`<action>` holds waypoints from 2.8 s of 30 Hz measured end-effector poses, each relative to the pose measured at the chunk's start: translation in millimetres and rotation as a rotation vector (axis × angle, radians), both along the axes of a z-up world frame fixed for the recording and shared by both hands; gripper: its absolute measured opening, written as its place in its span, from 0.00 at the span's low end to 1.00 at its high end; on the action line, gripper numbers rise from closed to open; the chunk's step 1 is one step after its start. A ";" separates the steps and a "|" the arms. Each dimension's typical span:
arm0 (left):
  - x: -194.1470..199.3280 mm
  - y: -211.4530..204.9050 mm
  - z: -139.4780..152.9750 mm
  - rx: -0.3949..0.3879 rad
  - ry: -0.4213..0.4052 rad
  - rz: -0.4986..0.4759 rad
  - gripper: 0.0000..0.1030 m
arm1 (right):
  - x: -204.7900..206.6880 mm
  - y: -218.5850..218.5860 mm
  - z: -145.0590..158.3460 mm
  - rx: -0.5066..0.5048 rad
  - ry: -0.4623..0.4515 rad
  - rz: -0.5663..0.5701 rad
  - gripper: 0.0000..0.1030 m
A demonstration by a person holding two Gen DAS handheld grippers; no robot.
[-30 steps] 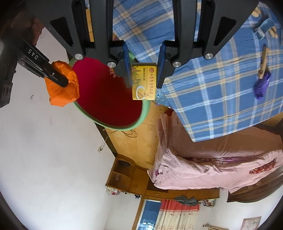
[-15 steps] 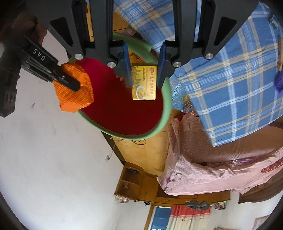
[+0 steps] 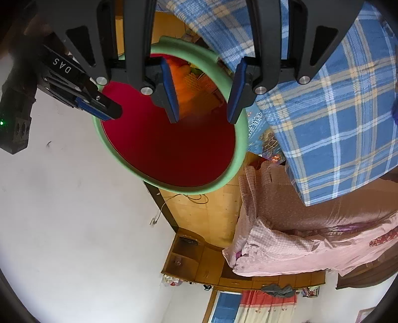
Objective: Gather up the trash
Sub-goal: 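Open both tools to drop the box and mesh bag into the bucket, then move both tools back over the remaining trash on the bed, then grasp the white medicine box with the left tool while the right tool grasps the blue plastic scoop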
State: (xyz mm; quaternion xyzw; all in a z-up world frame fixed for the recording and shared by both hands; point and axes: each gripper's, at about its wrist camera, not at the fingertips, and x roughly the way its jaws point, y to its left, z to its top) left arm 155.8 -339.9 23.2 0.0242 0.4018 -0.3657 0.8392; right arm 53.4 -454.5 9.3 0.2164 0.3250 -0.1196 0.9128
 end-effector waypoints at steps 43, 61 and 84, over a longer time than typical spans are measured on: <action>-34.5 281.2 11.4 0.010 0.019 0.612 0.59 | -8.9 151.9 29.0 0.031 -0.004 0.212 0.67; -14.5 365.2 -26.2 0.018 0.094 0.833 0.74 | 8.7 196.5 9.9 0.022 0.057 0.277 0.70; 47.9 361.1 -48.8 0.190 0.064 0.828 0.69 | 19.1 193.8 -8.3 0.039 0.101 0.279 0.70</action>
